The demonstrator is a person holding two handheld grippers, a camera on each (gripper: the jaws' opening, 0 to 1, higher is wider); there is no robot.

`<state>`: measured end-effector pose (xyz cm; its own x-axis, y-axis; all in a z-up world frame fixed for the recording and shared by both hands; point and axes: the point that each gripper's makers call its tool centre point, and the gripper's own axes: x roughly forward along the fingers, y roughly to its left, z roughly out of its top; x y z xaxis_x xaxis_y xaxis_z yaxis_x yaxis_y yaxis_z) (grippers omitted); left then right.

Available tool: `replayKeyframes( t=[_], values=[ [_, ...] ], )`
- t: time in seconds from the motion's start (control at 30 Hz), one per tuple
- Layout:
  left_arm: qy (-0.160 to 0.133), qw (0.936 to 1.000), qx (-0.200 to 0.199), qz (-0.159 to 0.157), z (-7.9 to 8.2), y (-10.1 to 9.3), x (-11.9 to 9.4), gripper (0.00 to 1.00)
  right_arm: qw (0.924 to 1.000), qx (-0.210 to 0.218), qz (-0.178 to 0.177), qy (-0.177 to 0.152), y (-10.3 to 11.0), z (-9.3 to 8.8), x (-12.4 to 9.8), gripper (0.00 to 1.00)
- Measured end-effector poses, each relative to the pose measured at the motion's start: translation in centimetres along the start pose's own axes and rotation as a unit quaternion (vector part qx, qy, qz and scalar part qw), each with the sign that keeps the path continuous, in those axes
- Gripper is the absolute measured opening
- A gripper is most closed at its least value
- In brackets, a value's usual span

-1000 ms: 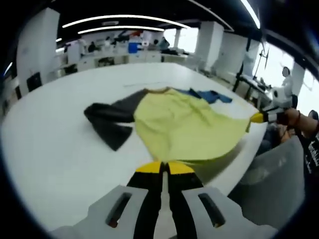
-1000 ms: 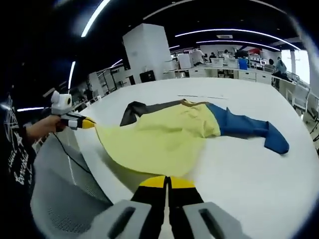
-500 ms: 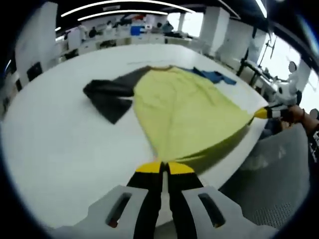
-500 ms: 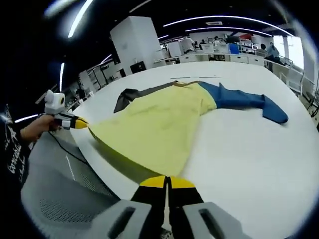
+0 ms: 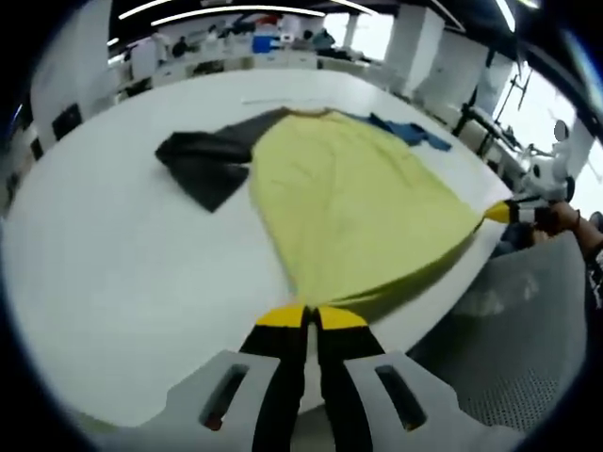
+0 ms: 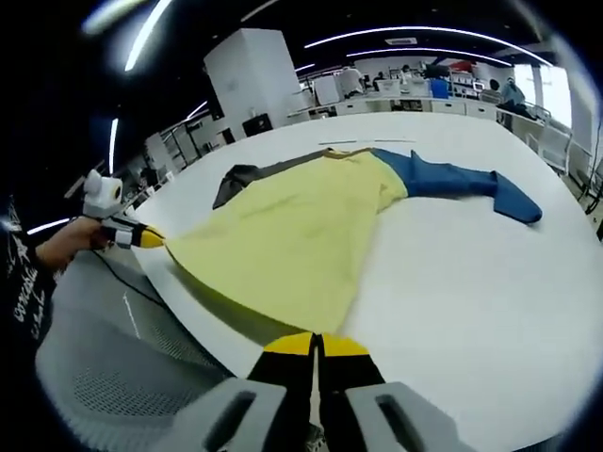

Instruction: Fold the garment on the visible template until the final outline fits inside the template.

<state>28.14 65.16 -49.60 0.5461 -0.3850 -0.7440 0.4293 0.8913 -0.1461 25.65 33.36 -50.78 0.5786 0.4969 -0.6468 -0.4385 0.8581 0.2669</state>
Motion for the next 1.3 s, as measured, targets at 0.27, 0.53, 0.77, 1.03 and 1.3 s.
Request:
replayKeyframes(
  t=[0.27, 0.53, 0.77, 1.03, 1.3],
  values=[
    [-0.023, 0.9997, 0.006, 0.008, 1.1, 0.2, -0.2, 0.16, 0.9997, 0.021, 0.012, -0.008, 0.8, 0.0, 0.6, 0.03],
    [-0.045, 0.9989, -0.001, -0.013, 2.4, -0.8, -0.4, 0.26, 0.9987, 0.030, 0.039, -0.012, 1.7, 0.4, 0.1, 0.14],
    [-0.060, 0.9976, -0.022, -0.024, 2.8, -1.1, -0.5, 0.26, 0.9972, 0.075, 0.006, -0.008, 0.1, -0.1, -0.3, 0.19],
    [-0.083, 0.9959, -0.021, -0.030, 3.7, -1.1, -0.8, 0.28, 0.9851, 0.171, -0.011, 0.004, -0.7, -1.1, 1.0, 0.17],
    [-0.087, 0.9957, 0.002, -0.031, 4.1, -0.9, -0.9, 0.28, 0.9890, 0.145, -0.016, 0.020, -0.2, -0.9, 2.0, 0.00]
  ],
)
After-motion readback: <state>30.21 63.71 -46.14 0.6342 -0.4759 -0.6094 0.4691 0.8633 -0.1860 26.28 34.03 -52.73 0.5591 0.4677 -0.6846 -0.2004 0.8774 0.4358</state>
